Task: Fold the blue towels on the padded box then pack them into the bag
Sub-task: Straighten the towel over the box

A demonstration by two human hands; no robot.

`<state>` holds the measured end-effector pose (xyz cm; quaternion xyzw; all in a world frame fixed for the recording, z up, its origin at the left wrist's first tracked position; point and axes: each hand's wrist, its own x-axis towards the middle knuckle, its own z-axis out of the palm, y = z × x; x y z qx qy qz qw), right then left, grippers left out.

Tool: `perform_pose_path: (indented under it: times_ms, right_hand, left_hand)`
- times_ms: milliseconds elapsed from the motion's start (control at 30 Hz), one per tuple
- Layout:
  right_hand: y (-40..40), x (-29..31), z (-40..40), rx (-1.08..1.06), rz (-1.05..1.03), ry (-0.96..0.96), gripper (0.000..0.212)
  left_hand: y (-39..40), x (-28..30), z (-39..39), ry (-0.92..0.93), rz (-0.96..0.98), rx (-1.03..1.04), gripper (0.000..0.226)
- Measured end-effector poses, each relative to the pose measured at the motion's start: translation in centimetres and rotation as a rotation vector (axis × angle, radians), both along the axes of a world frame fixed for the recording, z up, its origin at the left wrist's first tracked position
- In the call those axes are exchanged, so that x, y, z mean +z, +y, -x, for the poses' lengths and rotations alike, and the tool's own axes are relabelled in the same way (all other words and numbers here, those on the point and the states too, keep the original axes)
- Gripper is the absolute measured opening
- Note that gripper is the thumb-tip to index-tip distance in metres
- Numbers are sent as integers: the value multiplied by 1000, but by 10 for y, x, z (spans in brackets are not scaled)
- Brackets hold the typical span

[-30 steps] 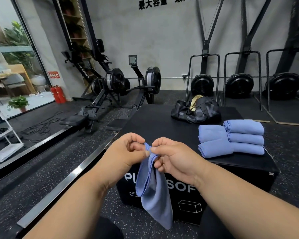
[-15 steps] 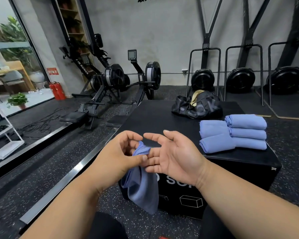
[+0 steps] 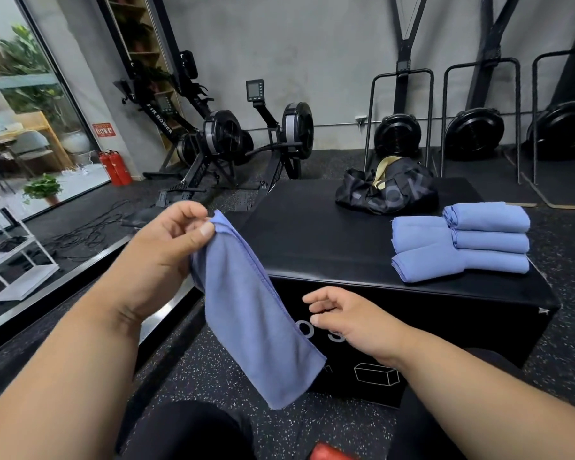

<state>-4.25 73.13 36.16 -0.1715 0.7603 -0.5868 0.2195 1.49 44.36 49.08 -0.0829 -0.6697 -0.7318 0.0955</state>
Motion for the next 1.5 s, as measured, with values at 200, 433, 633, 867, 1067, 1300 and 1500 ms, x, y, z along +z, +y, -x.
perform_pose_path:
  times_ms: [200,433,633,867,1067,1300,1500]
  right_hand:
    - [-7,-30,3,79,-30,-4,23]
    - [-22,-19,-3,225,70,-41,39]
    - [-33,-14,-10,385,119,-21,65]
    - [-51,-8,-23,488,70,22,51]
    - [-56,-11,-25,457,71,34,35]
    - [-42,-21,-16,399,129,-45,29]
    - [-22,-23,-3,318,91,-16,36]
  left_hand:
    - [-13,17,6,27,28,-64,16]
    - [-32,38,7,-120,-183,-321,38]
    - [-42,37,15,-181,-307,-466,38]
    - [-38,37,21,-188,-305,-483,30]
    - [-35,40,23,-212,-339,-612,36]
    - [-50,44,22,-137,-104,-421,45]
    - [-34,38,17,-86,2,-158,31]
